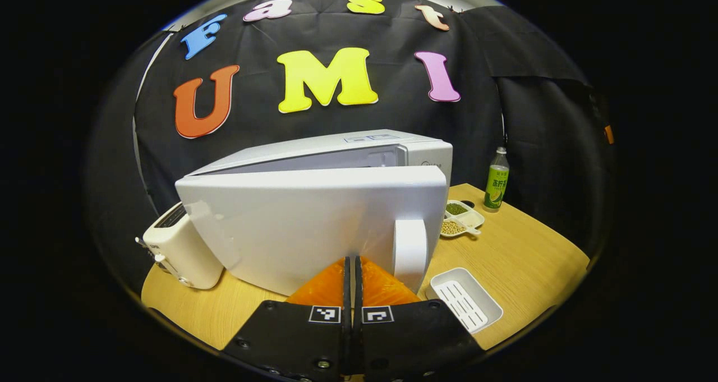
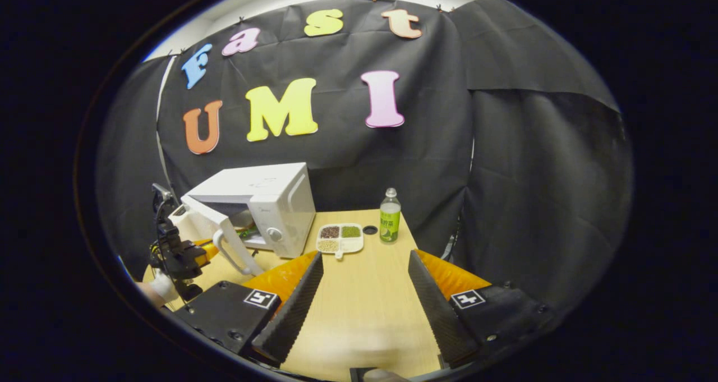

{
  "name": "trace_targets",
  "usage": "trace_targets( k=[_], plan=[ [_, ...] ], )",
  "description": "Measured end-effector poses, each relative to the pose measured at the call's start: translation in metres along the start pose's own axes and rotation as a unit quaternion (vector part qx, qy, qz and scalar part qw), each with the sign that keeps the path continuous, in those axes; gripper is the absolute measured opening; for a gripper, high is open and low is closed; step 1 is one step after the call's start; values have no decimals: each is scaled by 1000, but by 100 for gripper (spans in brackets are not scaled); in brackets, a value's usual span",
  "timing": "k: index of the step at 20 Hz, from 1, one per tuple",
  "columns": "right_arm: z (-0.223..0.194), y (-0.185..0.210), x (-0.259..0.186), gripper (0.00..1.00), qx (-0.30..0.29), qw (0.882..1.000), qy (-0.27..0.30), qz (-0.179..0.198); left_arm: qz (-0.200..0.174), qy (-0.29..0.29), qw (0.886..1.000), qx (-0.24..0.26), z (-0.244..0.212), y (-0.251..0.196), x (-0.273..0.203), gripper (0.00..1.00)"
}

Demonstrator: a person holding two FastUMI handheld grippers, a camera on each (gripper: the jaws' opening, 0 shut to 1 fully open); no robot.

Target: Open the microwave oven with the left hand, put the food in, and close the microwave oven.

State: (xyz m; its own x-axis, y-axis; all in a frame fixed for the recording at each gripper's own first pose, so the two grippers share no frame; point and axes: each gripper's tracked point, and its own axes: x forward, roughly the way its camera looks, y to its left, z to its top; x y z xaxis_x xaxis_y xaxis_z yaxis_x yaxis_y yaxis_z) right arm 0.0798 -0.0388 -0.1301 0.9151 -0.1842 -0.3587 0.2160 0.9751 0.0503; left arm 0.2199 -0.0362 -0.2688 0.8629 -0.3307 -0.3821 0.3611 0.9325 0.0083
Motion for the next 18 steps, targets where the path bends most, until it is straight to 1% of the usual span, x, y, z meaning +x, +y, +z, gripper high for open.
trace_targets(
  k=[1, 2, 3, 8, 9, 10, 12, 13, 14, 18],
  plan=[
    [0, -1, 0, 98, 2, 1000, 0, -2, -1, 0, 1000, -1, 2, -2, 6, 0],
    [-1, -3, -1, 98, 2, 1000, 1, -3, -3, -2, 1000, -3, 5, -4, 14, 10],
    [-3, -4, -2, 98, 3, 1000, 2, -5, -5, -1, 1000, -5, 7, -7, 21, 0],
    [-6, -9, -1, 98, 20, 1000, 11, -13, -8, -4, 1000, 3, 17, -12, 48, 0],
    [-6, -10, -2, 98, 21, 1000, 10, -15, -8, -6, 1000, 4, 19, -13, 52, 10],
    [-5, -11, -2, 98, 23, 1000, 10, -18, -9, -8, 1000, 4, 20, -13, 55, 0],
    [-6, -12, -2, 98, 23, 999, 11, -21, -8, -8, 1000, 2, 21, -13, 62, 0],
    [-5, -13, -2, 98, 23, 999, 12, -23, -6, -7, 1000, -2, 21, -12, 65, 10],
    [-6, -14, -1, 98, 23, 999, 13, -24, -8, -5, 1000, -5, 20, -13, 68, 0],
    [-6, -13, 3, 98, 27, 999, 17, -24, -9, -4, 1000, 2, 19, -13, 69, 0]
  ],
)
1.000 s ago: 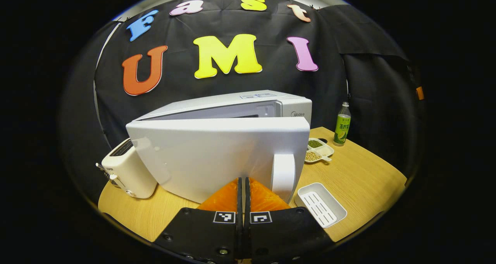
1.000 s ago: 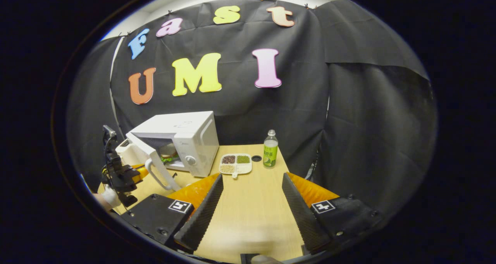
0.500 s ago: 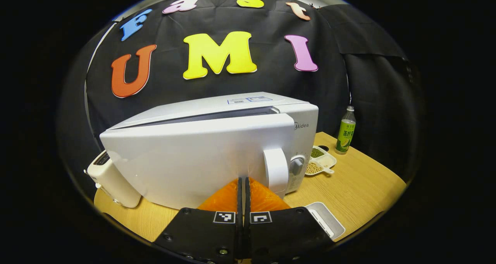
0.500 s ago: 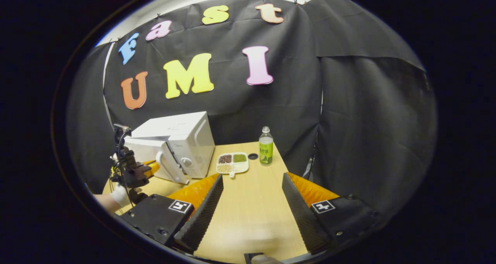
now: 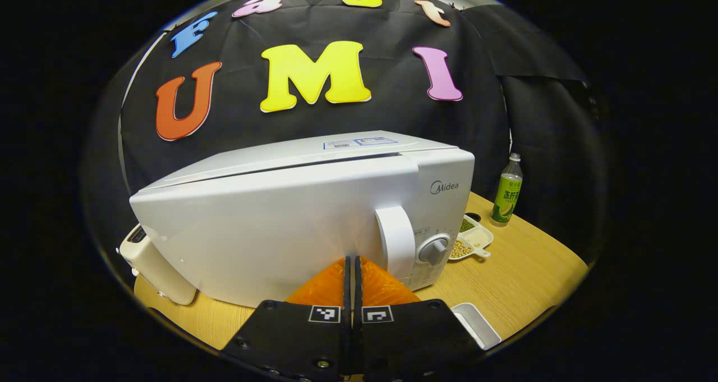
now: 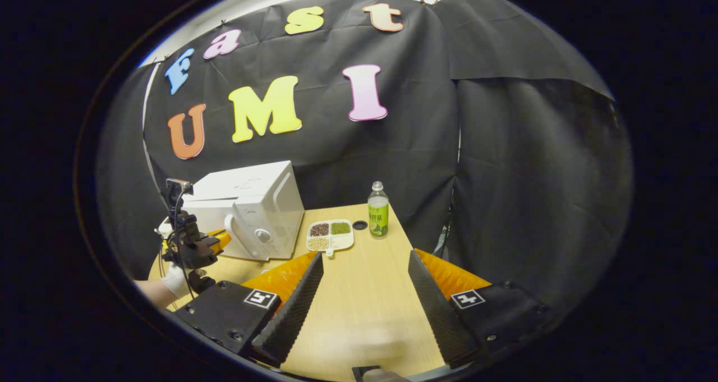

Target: Open the microwave oven with the left hand, put the food in, and close the microwave oven.

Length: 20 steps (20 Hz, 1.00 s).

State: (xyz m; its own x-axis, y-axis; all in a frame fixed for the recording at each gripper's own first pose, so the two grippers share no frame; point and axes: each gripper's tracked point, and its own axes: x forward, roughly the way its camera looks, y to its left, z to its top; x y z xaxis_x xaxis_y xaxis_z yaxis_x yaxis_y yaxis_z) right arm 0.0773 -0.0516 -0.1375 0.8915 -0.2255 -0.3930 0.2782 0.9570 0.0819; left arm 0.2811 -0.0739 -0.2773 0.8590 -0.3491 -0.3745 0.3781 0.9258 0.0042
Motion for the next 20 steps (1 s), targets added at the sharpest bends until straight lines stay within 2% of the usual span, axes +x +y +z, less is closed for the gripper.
trace_targets(
  k=[1, 2, 3, 4, 5, 6, 7, 8, 9, 10, 11, 16, 20],
  plan=[
    [0, 2, 2, 98, 1, 1000, 0, 1, -1, 0, 1000, -1, 0, 0, 0, 0],
    [1, 2, 2, 98, 3, 1000, 0, 2, 0, -1, 1000, -2, 0, 0, 1, 10],
    [1, 4, 4, 98, 4, 1000, 0, 3, 2, 0, 1000, -2, 0, 0, 1, 0],
    [1, 7, 4, 97, 4, 1000, 1, 5, 3, -1, 1000, -1, 0, 0, 1, 0],
    [1, 9, 5, 98, 4, 1000, 2, 7, 6, -1, 1000, -2, 1, 1, 2, 10],
    [1, 12, 5, 97, 2, 1000, 3, 9, 8, -2, 1000, -6, 0, 2, 2, 0],
    [2, 13, 5, 98, 0, 1000, 3, 10, 9, -8, 1000, -8, 4, 2, 6, 10],
    [3, 15, 4, 97, -3, 1000, 2, 12, 15, -12, 1000, -16, 5, 3, 13, 0],
    [3, 19, 5, 97, -7, 1000, 2, 14, 23, 6, 999, -29, 0, 2, 10, 10],
    [3, 21, 5, 98, -12, 1000, 2, 15, 34, -8, 999, -29, 3, 3, 13, 10],
    [4, 24, 5, 98, -13, 1000, 1, 17, 34, -4, 999, -25, -1, 3, 11, 0],
    [13, 48, 7, 98, -20, 999, -12, 42, 44, -1, 998, -33, 1, 8, -11, 0],
    [16, 72, 20, 98, -19, 997, -11, 76, 70, -11, 997, -19, 15, 25, -43, 0]
  ],
)
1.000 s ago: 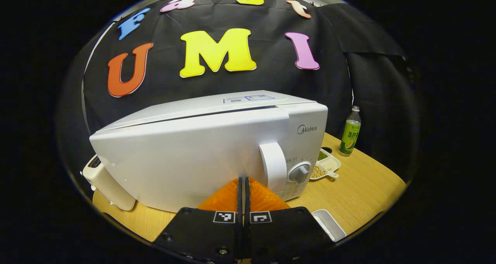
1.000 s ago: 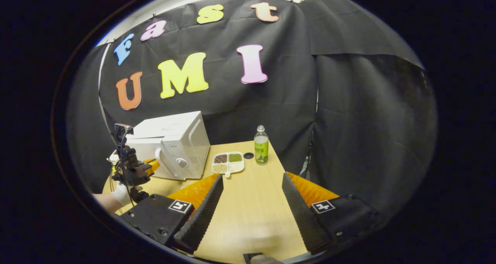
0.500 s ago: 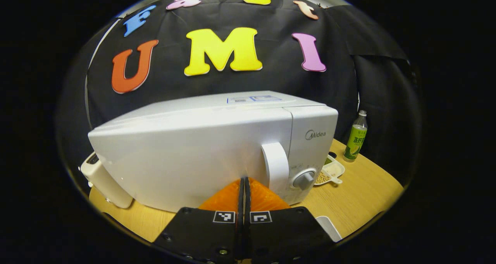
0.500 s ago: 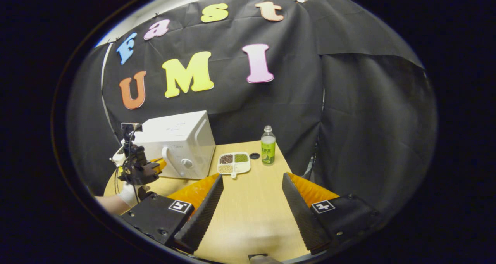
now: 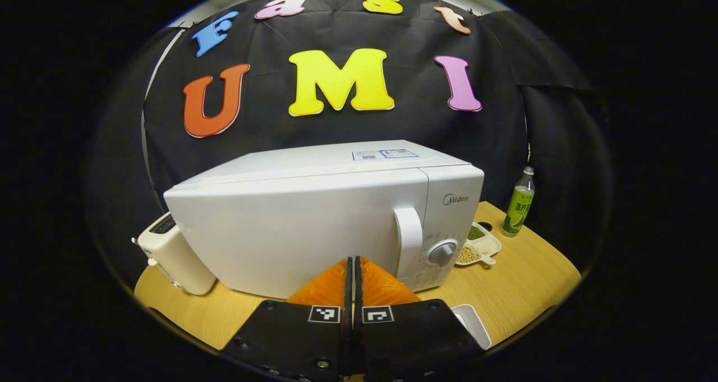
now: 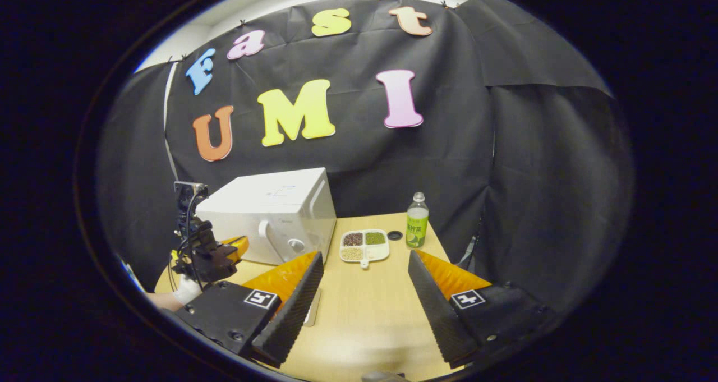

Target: Open the microwave oven with the left hand, put the food in, and close the microwave oven.

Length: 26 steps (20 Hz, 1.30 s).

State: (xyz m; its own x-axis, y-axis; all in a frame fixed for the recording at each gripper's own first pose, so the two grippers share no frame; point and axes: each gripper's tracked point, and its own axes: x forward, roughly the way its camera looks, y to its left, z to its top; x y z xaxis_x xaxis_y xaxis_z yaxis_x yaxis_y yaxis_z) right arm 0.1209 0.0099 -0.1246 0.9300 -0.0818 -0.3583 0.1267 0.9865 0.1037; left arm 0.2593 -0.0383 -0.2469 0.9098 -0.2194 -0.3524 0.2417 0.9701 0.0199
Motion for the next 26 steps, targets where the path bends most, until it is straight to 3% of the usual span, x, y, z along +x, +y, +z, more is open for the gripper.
trace_targets(
  k=[1, 4, 13, 19, 26],
  plan=[
    [3, 4, 3, 98, 0, 1000, 1, 7, -2, -1, 1000, 2, 1, 0, -4, 6],
    [20, 12, 3, 98, -17, 1000, -18, 17, -3, -7, 1000, 9, 9, 0, -15, 98],
    [36, 29, -10, 98, -42, 997, -51, 30, -22, -42, 999, 0, 46, -4, -79, 96],
    [45, 36, -22, 98, -46, 996, -75, 29, 2, -81, 997, -9, 83, 37, -152, 96],
    [51, 43, -37, 98, -44, 994, -96, 21, 33, -102, 994, -26, 95, 86, -226, 96]
  ],
)
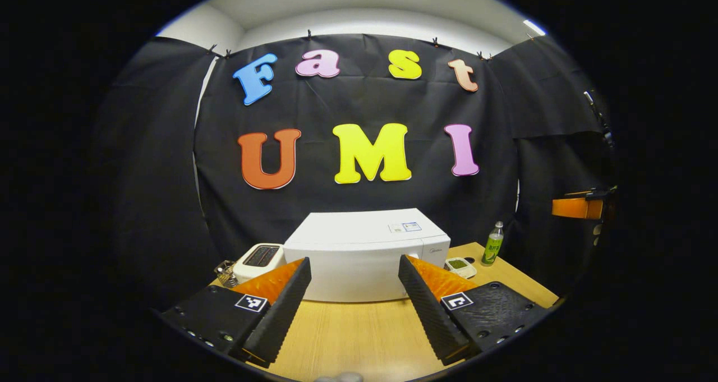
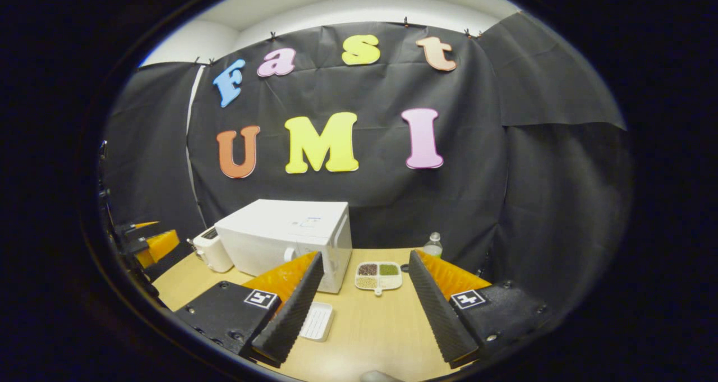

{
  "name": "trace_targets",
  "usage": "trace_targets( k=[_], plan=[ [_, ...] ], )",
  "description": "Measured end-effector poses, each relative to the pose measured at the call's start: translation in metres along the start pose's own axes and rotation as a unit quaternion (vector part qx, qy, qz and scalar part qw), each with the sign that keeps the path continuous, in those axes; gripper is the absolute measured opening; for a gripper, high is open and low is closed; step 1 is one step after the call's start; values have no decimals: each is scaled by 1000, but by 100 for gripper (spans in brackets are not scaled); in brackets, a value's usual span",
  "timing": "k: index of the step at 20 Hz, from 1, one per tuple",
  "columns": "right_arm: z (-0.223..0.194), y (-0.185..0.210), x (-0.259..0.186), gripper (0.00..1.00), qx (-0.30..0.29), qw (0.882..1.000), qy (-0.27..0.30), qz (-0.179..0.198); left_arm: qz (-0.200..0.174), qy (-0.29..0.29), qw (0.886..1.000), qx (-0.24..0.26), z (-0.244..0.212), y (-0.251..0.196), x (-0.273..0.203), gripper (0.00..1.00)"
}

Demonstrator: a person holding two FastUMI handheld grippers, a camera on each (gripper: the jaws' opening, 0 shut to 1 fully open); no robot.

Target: Open the microwave oven with the left hand, put the food in, and close the microwave oven.

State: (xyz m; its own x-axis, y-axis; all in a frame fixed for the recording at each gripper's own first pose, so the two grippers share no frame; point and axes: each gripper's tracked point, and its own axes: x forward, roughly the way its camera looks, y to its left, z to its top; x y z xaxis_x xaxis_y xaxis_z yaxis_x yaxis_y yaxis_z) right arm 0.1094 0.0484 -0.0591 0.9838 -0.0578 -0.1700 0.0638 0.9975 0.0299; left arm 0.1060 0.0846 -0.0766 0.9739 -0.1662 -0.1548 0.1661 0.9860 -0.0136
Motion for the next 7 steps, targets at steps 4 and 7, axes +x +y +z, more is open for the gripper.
trace_targets(
  k=[4, 7],
  plan=[
    [7, 9, -8, 98, 0, 1000, -12, 1, 17, -7, 1000, -6, 5, 22, -24, 96],
    [11, 11, -11, 92, -7, 1000, -20, -1, 31, -11, 999, -13, 9, 37, -37, 96]
  ],
)
